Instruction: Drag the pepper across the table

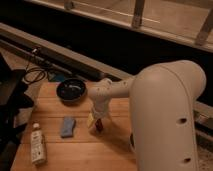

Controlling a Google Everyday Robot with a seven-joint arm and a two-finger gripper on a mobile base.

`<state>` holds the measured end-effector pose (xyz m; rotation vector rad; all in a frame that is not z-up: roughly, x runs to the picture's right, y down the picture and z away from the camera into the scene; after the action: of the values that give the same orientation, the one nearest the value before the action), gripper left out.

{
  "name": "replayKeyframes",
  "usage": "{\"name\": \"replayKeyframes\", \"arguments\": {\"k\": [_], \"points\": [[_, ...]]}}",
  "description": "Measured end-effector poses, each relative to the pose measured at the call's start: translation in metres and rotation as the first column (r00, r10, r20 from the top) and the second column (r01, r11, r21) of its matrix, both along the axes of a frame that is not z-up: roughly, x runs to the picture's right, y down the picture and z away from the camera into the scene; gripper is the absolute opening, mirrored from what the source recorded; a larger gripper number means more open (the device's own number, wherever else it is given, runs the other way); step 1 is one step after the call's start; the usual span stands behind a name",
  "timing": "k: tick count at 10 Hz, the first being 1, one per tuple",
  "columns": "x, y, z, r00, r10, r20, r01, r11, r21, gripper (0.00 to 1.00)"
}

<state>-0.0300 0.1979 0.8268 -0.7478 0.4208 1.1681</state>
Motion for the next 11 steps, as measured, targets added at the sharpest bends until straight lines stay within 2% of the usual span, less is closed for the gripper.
{"name": "replayKeyframes", "arguments": {"k": [3,7,8,11], "points": [[0.002,-0.002,0.002,1.0,0.006,-0.017,-0.006,1.0,0.008,0.8],[0.0,0.009,0.021,0.999,0.035,-0.009,-0.035,0.9994,0.004,0.78],[-0.002,0.009,0.022,1.0,0.029,-0.011,-0.029,0.9996,0.005,0.72],[-0.001,0.007,0.021,1.0,0.022,-0.018,-0.022,0.9997,0.001,0.4]]}}
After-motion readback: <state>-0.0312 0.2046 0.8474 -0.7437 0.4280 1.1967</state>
